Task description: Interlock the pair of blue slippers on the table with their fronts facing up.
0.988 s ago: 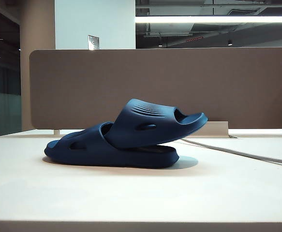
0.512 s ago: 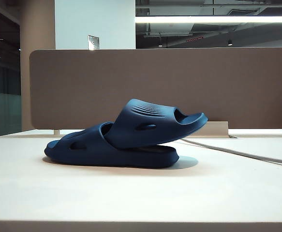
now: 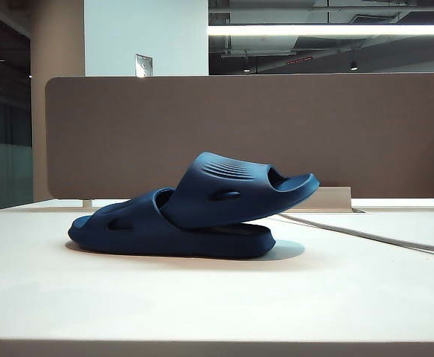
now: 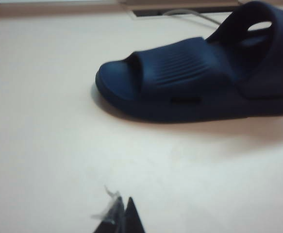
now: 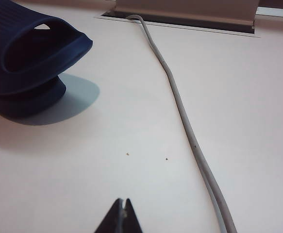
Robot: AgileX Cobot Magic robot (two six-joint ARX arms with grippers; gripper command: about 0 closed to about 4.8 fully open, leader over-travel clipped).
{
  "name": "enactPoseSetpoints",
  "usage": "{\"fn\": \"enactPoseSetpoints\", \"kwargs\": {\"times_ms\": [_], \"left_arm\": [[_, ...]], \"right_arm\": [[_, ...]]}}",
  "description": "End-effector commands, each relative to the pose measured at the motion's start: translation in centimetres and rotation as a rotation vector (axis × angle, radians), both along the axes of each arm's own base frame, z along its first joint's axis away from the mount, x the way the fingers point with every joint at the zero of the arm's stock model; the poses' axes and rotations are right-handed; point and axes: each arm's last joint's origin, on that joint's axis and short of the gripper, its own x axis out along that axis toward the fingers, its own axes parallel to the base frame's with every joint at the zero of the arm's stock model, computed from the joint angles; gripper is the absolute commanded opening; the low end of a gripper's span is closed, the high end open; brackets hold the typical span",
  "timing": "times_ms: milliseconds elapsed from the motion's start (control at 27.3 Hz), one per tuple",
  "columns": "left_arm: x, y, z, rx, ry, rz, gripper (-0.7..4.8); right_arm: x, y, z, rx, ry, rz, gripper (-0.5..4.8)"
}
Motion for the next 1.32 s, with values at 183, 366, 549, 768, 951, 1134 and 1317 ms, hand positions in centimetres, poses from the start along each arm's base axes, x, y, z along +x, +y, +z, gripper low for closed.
{"fn": "enactPoseSetpoints", "kwargs": {"times_ms": [183, 366, 549, 768, 951, 1134, 1317], "left_arm": [[0.08, 0.41, -0.14, -0.003, 0.028, 0.155, -0.05], [0.15, 0.38, 0.15, -0.010, -0.001, 0.148, -0.05], [0.14, 0.38, 0.14, -0.017, 0.002, 0.149, -0.05], [0.14, 0.38, 0.11, -0.027, 0.008, 0.153, -0.04], [0.14, 0.38, 0.11, -0.027, 0.008, 0.153, -0.05], [0.14, 0.38, 0.11, -0.027, 0.008, 0.153, -0.04], [-0.13, 0.13, 0.31, -0.029, -0.018, 0.132, -0.05]], "right_arm": [[0.04, 0.04, 0.05, 0.030, 0.003, 0.002, -0.06], [0.05, 0.04, 0.06, 0.049, 0.009, -0.004, -0.05], [0.06, 0.01, 0.13, 0.055, 0.005, -0.014, -0.05], [0.06, 0.01, 0.13, 0.056, 0.005, -0.014, -0.05], [0.06, 0.01, 0.13, 0.056, 0.005, -0.014, -0.05], [0.06, 0.01, 0.13, 0.056, 0.005, -0.014, -0.05], [0.02, -0.04, 0.21, 0.057, -0.005, -0.018, -0.05]]}}
